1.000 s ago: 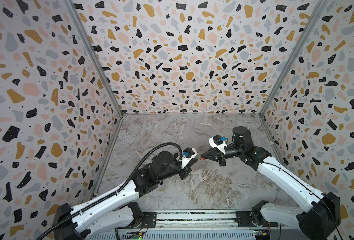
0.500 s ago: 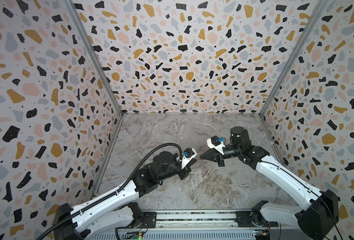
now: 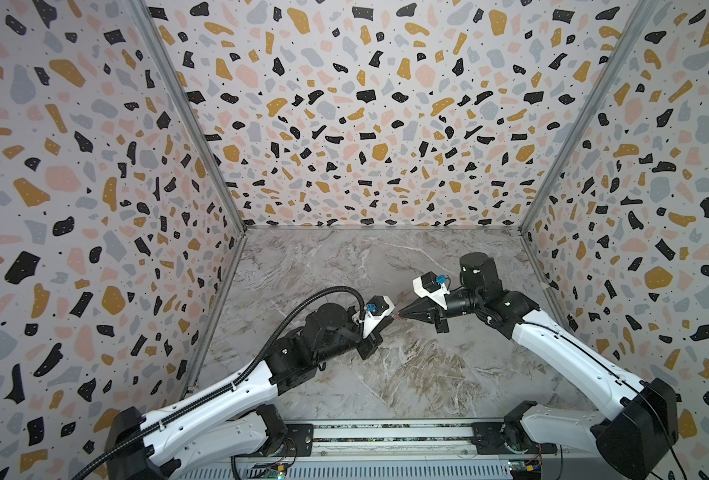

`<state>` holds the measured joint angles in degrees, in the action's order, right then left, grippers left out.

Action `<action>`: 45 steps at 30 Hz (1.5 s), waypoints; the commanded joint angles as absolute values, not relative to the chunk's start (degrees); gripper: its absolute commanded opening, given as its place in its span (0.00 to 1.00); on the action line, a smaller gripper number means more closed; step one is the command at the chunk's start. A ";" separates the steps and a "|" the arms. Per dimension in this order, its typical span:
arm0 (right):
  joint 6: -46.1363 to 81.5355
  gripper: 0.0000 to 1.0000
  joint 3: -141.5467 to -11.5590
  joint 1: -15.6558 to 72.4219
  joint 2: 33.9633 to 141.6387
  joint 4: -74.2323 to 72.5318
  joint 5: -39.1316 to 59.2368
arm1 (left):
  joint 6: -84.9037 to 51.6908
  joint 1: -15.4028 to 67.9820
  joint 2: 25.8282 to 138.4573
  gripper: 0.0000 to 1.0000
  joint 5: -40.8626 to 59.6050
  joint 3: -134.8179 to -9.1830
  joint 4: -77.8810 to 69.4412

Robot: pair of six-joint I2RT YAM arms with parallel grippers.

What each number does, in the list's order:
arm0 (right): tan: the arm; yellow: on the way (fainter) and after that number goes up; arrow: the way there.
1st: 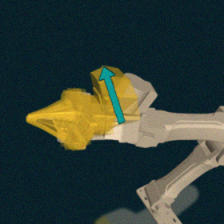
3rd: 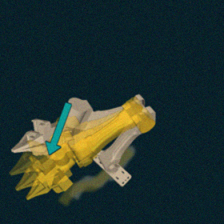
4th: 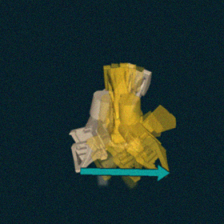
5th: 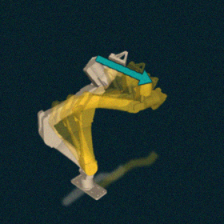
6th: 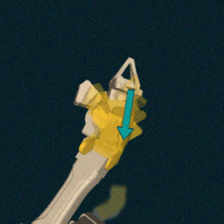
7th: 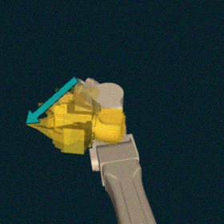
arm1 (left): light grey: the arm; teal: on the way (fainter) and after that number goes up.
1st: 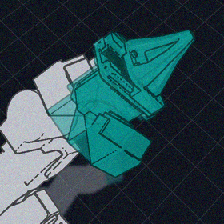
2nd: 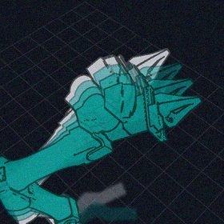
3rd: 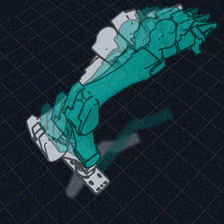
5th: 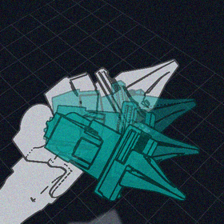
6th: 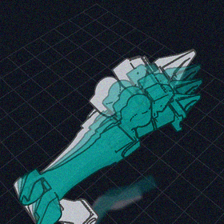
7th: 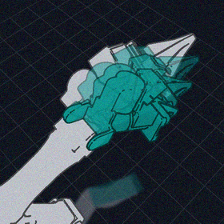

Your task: Put the keys on the keyring

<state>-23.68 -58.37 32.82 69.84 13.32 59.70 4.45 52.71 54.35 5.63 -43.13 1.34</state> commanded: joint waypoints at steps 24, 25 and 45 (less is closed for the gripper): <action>-25.23 0.00 -62.02 34.67 72.05 19.28 58.10 | 4.66 52.73 52.27 0.00 4.04 -43.68 -5.31; -25.38 0.00 -62.11 34.80 72.20 19.41 57.97 | 4.62 52.78 52.26 0.00 4.09 -43.68 -5.32; -21.49 0.00 -62.71 34.12 72.95 17.41 55.62 | 4.64 52.78 51.32 0.00 4.44 -42.81 -5.58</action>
